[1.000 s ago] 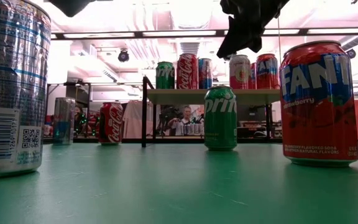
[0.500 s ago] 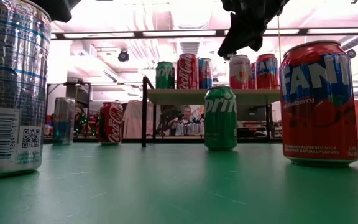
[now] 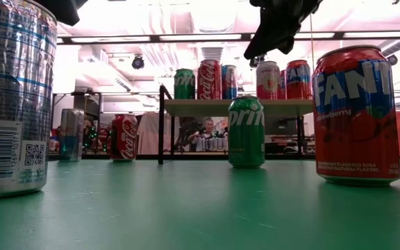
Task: Place canned beverage on shelf
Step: Put the bottom blue soda can aligned with the blue soda can on the shelf
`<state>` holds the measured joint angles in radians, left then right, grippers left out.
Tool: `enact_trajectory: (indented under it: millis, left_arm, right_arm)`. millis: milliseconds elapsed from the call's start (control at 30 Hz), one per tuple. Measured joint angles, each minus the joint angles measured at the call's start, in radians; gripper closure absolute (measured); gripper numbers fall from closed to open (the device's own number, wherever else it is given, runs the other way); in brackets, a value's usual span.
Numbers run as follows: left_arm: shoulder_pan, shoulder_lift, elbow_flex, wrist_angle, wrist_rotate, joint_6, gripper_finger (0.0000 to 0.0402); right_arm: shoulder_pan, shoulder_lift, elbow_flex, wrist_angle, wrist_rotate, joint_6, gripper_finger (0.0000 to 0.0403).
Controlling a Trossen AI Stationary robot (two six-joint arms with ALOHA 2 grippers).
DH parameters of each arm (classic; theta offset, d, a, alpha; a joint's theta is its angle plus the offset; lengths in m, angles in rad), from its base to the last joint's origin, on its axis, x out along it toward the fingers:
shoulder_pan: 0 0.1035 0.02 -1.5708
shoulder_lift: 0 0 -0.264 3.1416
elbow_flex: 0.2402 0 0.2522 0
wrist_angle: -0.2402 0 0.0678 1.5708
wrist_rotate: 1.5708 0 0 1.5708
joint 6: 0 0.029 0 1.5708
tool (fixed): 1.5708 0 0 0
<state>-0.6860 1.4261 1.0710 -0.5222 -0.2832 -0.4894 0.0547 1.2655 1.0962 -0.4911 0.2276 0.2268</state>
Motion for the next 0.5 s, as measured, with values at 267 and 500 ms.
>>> enact_trajectory:
  millis: [267, 500]
  left_arm:
    - [-0.048, 0.008, -0.003, -0.073, -0.136, -0.004, 0.0049]
    - [-0.051, 0.045, -0.006, -0.066, -0.144, -0.014, 0.0049]
  right_arm:
    - [0.000, 0.000, -0.001, 0.000, 0.000, 0.000, 0.0394]
    - [0.000, 0.000, -0.001, 0.000, 0.000, 0.000, 0.0394]
